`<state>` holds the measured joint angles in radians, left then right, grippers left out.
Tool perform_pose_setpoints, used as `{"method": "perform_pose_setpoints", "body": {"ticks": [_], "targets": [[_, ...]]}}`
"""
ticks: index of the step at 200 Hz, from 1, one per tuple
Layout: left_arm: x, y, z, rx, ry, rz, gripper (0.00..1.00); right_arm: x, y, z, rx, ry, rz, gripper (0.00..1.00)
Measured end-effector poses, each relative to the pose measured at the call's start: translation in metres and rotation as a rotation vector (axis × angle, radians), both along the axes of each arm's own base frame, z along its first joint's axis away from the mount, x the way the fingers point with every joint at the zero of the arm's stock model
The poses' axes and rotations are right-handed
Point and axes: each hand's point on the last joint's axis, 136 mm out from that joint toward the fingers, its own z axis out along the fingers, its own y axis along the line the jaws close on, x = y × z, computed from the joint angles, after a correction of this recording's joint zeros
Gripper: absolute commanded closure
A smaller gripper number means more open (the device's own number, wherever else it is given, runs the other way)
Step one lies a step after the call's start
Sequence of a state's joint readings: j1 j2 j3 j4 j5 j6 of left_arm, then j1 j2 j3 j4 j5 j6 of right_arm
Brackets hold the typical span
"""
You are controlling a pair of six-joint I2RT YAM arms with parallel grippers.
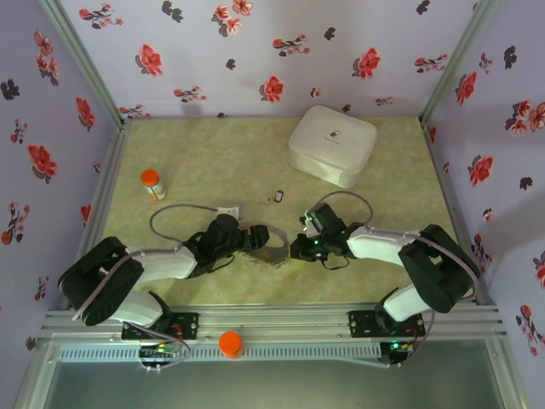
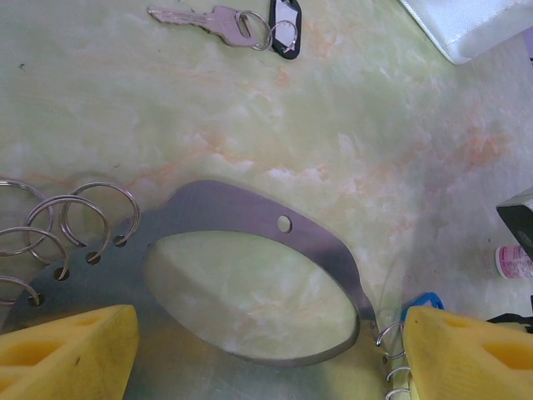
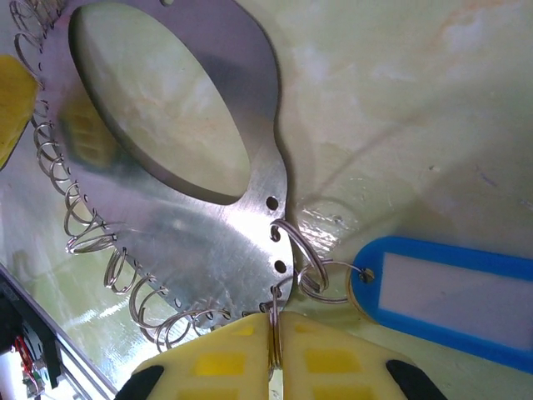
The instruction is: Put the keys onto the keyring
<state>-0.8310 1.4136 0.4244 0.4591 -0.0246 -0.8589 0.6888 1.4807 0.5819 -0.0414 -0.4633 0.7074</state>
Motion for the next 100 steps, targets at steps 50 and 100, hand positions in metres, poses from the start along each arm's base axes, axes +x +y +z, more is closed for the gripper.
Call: {"method": "perform_pose_setpoints", "body": {"ticks": [50,100], "targets": [[0.003,0.006,0.014,-0.019,-0.043,0.007,0.16,-0.001,0.0,0.011,-0.054,-0.057,0.089,0.97],[0.007,0.026,0.032,-0.012,-0.111,0.033,0.16,-0.002,0.01,0.038,-0.237,-0.228,0.318,0.97]]}}
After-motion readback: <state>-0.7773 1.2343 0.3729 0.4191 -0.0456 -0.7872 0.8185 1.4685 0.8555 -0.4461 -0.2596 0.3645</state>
